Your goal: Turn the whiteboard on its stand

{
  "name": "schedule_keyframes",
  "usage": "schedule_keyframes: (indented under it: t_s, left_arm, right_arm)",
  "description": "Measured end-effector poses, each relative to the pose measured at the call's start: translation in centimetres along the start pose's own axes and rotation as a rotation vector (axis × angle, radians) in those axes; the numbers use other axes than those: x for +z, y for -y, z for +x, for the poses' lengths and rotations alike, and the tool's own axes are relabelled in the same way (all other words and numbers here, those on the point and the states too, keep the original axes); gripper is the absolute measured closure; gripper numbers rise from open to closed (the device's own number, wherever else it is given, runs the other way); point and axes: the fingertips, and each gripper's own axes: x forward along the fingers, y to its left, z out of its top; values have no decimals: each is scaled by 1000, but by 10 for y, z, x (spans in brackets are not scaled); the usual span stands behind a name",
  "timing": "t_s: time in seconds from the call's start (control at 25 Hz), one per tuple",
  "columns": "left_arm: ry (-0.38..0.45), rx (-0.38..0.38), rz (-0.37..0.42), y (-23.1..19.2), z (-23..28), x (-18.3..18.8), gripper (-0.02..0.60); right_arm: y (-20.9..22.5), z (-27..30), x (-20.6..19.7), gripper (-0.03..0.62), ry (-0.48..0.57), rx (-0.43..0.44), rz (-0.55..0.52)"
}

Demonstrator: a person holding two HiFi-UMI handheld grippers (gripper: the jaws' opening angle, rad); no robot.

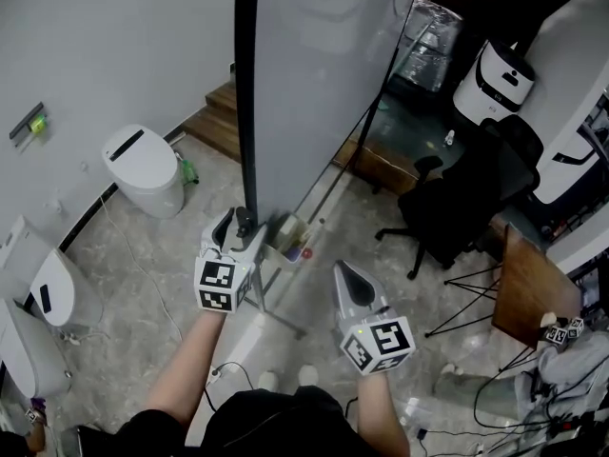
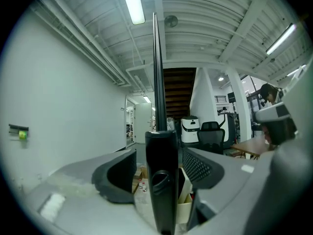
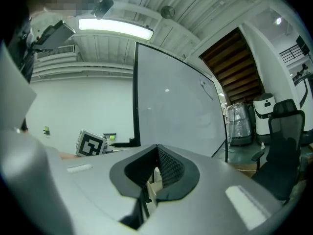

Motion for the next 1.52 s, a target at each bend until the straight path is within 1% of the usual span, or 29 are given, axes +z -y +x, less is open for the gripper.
schedule_keyframes:
  t_s: [0.16,0.28,0.32,0.36,0.48,0.56,0.72,1.04,1.2,1.52]
  left_arm:
    - [-10,23,9,0,6,-5,290]
    - [-12,50,12,2,7,-7,337]
    - [-11,59,13,1,7,-8,367]
    - [-12,66,14,0,8,-9,371]
    - [-17,70,-8,1,9,-7,376]
    - [-21,70,-29,-6,8,-6,380]
    - [-18,68,-44,-14,5,-7,383]
    - [-7,77,-51,-13,-4,-7,385]
    - [-15,73,-51,-11,-9,-8,385]
    - [-15,70,-54,-17,-36,-11,383]
  right_arm:
    - [10,-2,1,586,-1,9,4]
    - [18,-7,-1,586,-7,7,10]
    - [20,-8,-1,586,-7,6,10]
    - [22,-10,-1,586,-7,5,10]
    - [28,-13,-2,586,-9,0,13]
    - [26,-11,0,586,-11,-4,13]
    - [23,-11,0,586,-15,-13,7]
    - [26,-24,-2,586,-16,-30,11]
    - [29,-28,-2,586,-12,-36,14]
    - [12,-29,-3,586,-6,-28,10]
